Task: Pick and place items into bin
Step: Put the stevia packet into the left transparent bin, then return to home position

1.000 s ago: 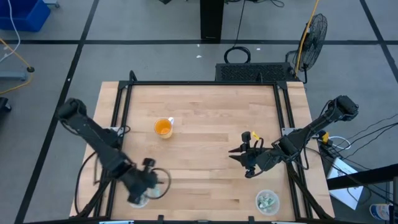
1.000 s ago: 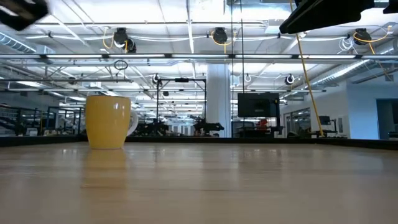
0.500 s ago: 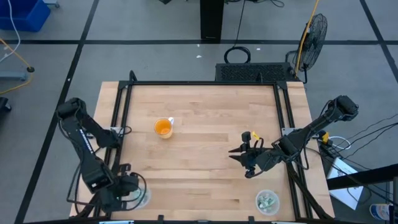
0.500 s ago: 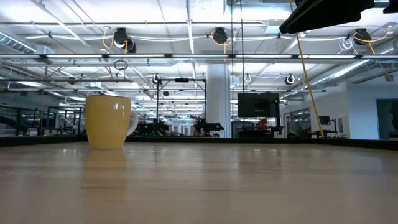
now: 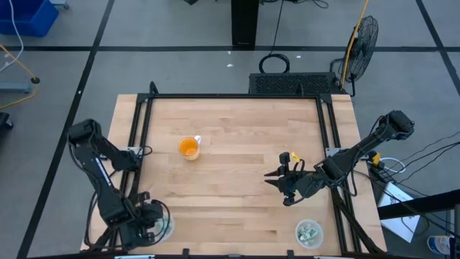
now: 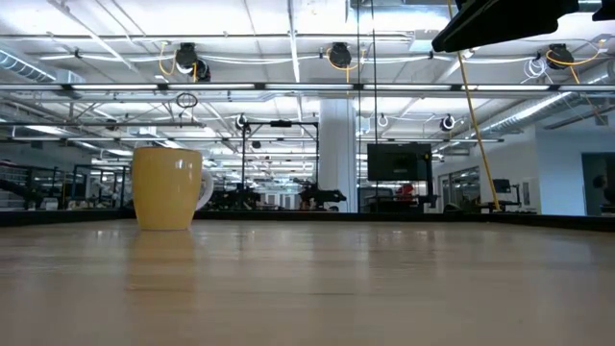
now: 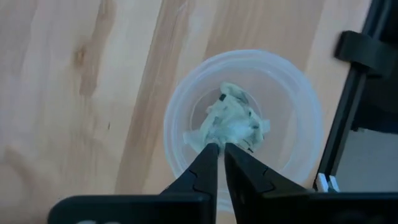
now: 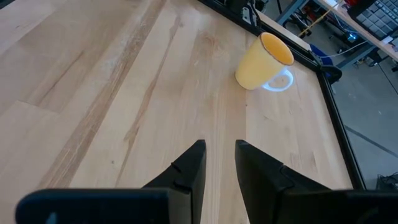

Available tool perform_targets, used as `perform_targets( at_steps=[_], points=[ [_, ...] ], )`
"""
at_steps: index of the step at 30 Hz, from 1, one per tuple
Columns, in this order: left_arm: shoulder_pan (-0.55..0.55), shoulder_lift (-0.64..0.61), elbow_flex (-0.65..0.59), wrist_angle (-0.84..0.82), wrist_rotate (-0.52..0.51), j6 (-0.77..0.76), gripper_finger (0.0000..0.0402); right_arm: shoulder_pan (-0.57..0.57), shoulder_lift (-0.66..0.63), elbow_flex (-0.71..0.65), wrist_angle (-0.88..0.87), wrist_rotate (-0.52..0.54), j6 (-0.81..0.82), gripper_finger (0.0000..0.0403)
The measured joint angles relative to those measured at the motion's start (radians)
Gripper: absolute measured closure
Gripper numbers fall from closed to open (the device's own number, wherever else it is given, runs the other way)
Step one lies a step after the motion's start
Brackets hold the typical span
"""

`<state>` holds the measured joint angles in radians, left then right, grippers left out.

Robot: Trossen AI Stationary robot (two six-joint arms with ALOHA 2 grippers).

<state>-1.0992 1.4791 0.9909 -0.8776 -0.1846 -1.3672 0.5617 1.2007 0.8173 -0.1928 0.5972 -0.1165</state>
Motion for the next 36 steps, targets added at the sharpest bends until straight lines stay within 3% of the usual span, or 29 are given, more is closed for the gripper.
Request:
perform_targets(
  at_steps=[9, 13, 19, 21, 24, 27, 33, 36],
  points=[
    [0.012, 0.015, 0.000, -0.001, 0.001, -0.129, 0.0323, 0.000, 0.000, 0.000, 0.000, 0.000, 0.000, 0.0321],
    [0.036, 0.014, 0.000, -0.003, 0.001, -0.079, 0.0309, 0.000, 0.000, 0.000, 0.000, 0.002, -0.011, 0.0321],
    [0.105, -0.031, 0.000, -0.002, -0.014, -0.018, 0.0309, 0.000, 0.000, 0.000, 0.117, 0.004, -0.175, 0.0321],
    [0.127, -0.076, -0.001, -0.002, -0.069, 0.045, 0.0309, 0.000, 0.000, 0.000, 0.196, 0.004, -0.226, 0.0321],
    [0.155, -0.168, -0.001, -0.001, -0.230, 0.164, 0.0309, 0.000, 0.000, 0.000, 0.313, 0.006, -0.306, 0.0321],
    [0.178, -0.273, -0.001, -0.011, -0.354, 0.288, 0.0309, 0.000, 0.000, 0.001, 0.389, 0.007, -0.302, 0.0321],
    [0.189, -0.473, -0.001, -0.142, -0.527, 0.433, 0.0309, -0.009, -0.016, 0.000, 0.349, 0.070, -0.198, 0.0321],
    [0.189, -0.559, -0.001, -0.247, -0.582, 0.416, 0.0309, -0.043, -0.076, 0.000, 0.243, 0.074, -0.074, 0.0321]
  ],
)
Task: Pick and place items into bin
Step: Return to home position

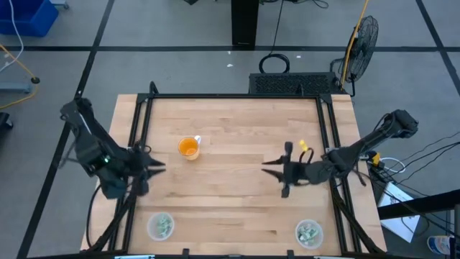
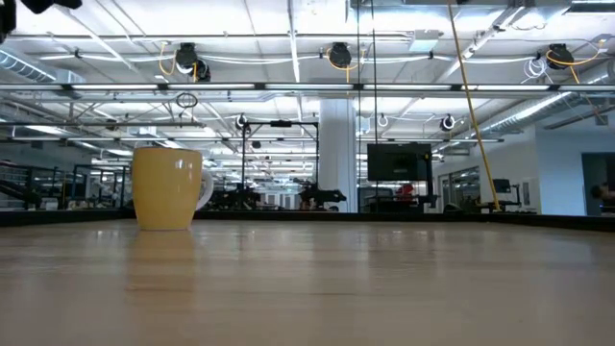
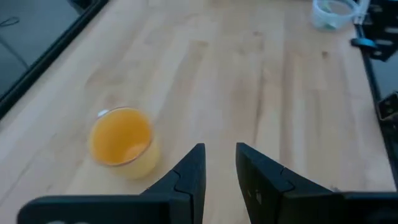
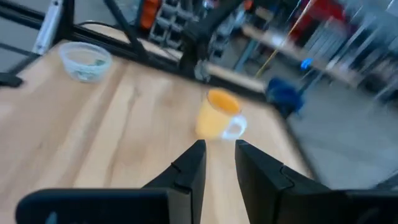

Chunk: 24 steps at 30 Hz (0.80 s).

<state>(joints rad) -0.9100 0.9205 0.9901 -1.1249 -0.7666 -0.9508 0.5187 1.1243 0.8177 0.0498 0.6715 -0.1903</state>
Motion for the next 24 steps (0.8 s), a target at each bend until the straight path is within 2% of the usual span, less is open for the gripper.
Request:
perform_targets(
  at_steps=[4, 6, 11, 14, 17, 19, 22, 24],
  points=[
    [-0.002, -0.072, 0.000, -0.108, -0.007, -0.053, 0.0309, -0.048, -0.119, -0.035, -0.193, -0.123, 0.256, 0.0321],
    [-0.007, -0.092, -0.013, -0.114, -0.045, -0.048, 0.0309, -0.053, -0.193, -0.110, -0.193, -0.116, 0.313, 0.0321],
    [-0.023, -0.135, -0.158, -0.019, -0.201, 0.005, 0.0309, -0.059, -0.430, -0.347, 0.001, -0.097, 0.302, 0.0321],
    [-0.023, -0.178, -0.291, -0.006, -0.246, -0.095, 0.0309, -0.060, -0.583, -0.469, 0.071, -0.114, 0.270, 0.0321],
    [-0.023, -0.248, -0.413, 0.000, -0.248, -0.232, 0.0309, -0.060, -0.736, -0.554, 0.099, -0.183, 0.251, 0.0321],
    [-0.023, -0.302, -0.473, 0.026, -0.254, -0.259, 0.0309, -0.060, -0.825, -0.590, 0.101, -0.229, 0.245, 0.0321],
    [-0.023, -0.390, -0.548, 0.129, -0.325, -0.220, 0.0309, -0.060, -0.926, -0.626, 0.094, -0.256, 0.216, 0.0321],
    [-0.023, -0.443, -0.602, 0.272, -0.340, -0.116, 0.0309, -0.060, -0.972, -0.638, 0.063, -0.253, 0.207, 0.0321]
  ],
)
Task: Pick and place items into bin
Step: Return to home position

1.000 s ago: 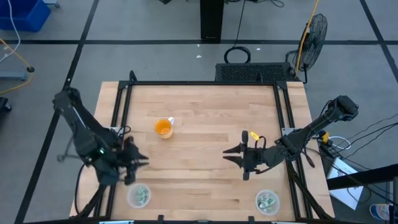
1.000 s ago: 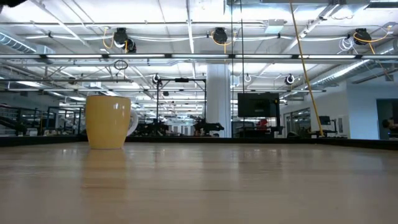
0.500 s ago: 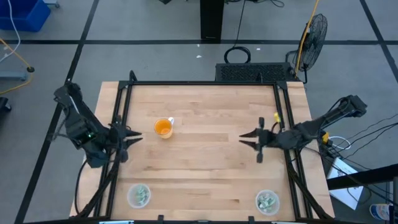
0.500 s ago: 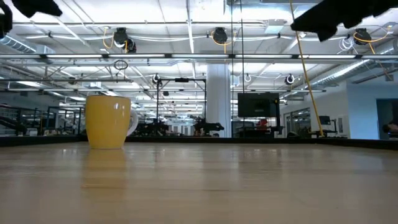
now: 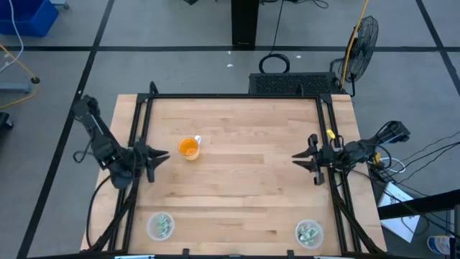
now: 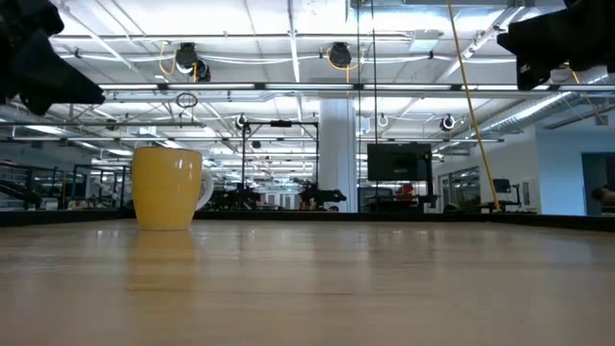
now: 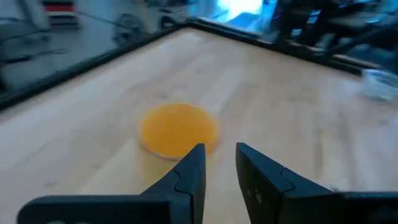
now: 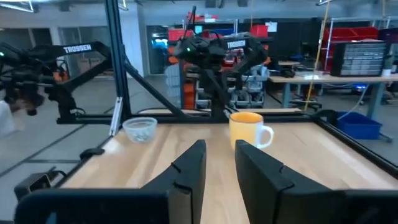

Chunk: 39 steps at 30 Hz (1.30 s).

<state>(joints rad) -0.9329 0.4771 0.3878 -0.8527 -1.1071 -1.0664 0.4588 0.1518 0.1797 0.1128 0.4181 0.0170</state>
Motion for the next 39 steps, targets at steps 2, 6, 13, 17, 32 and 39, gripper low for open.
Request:
perform_targets(
  at_steps=[2, 6, 13, 17, 32, 39],
  points=[
    [0.000, -0.047, -0.067, 0.164, 0.025, 0.125, 0.0309, 0.000, -0.031, -0.005, -0.047, 0.020, 0.002, 0.0321],
    [0.004, -0.119, -0.197, 0.510, 0.074, 0.396, 0.0309, 0.000, -0.060, -0.009, -0.104, 0.098, 0.013, 0.0321],
    [0.077, -0.192, -0.332, 0.845, 0.187, 0.666, 0.0309, 0.000, -0.066, -0.009, -0.116, 0.143, -0.016, 0.0321],
    [0.141, -0.216, -0.338, 0.864, 0.303, 0.748, 0.0309, 0.000, -0.088, -0.009, -0.157, 0.252, -0.013, 0.0321],
    [0.388, -0.244, -0.340, 0.879, 0.506, 0.924, 0.0309, 0.000, -0.150, -0.048, -0.180, 0.232, 0.026, 0.0321],
    [0.427, -0.243, -0.344, 0.941, 0.550, 0.956, 0.0309, 0.000, -0.150, -0.120, -0.018, 0.205, -0.033, 0.0321]
  ],
)
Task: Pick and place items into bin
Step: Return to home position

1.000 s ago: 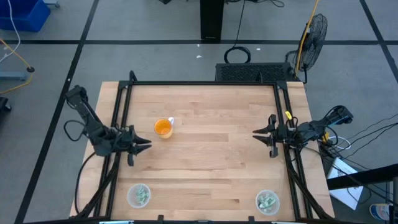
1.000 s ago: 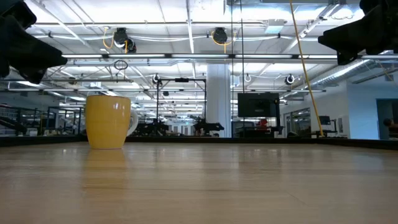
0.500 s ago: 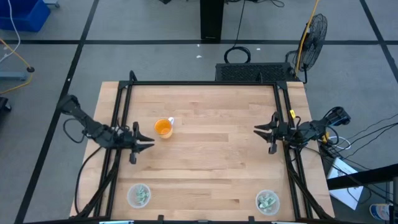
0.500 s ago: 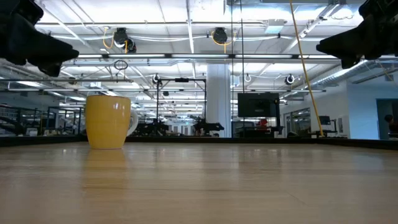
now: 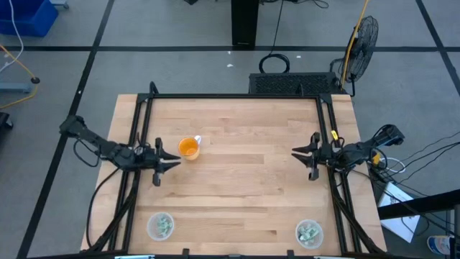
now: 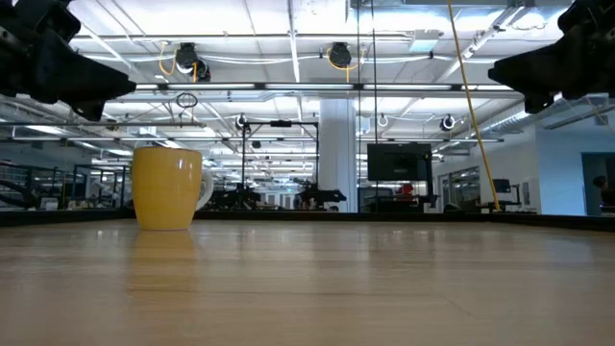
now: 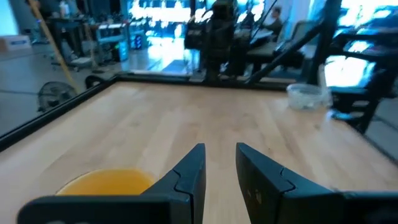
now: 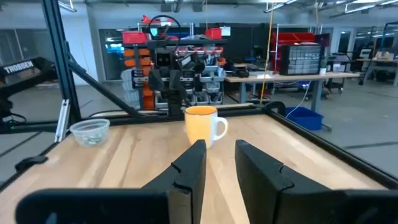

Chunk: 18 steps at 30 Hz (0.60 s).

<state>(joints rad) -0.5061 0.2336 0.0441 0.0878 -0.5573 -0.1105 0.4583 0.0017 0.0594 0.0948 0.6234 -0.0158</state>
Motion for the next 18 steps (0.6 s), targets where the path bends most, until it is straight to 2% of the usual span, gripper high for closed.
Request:
perform_targets(
  at_steps=[5, 18],
  points=[
    [0.002, 0.003, -0.034, 0.079, 0.045, 0.030, 0.0309, 0.000, 0.001, 0.000, -0.027, -0.001, 0.054, 0.0321],
    [0.002, 0.003, -0.034, -0.001, 0.061, 0.000, 0.0309, 0.000, 0.010, -0.002, -0.054, 0.000, 0.083, 0.0321]
  ],
)
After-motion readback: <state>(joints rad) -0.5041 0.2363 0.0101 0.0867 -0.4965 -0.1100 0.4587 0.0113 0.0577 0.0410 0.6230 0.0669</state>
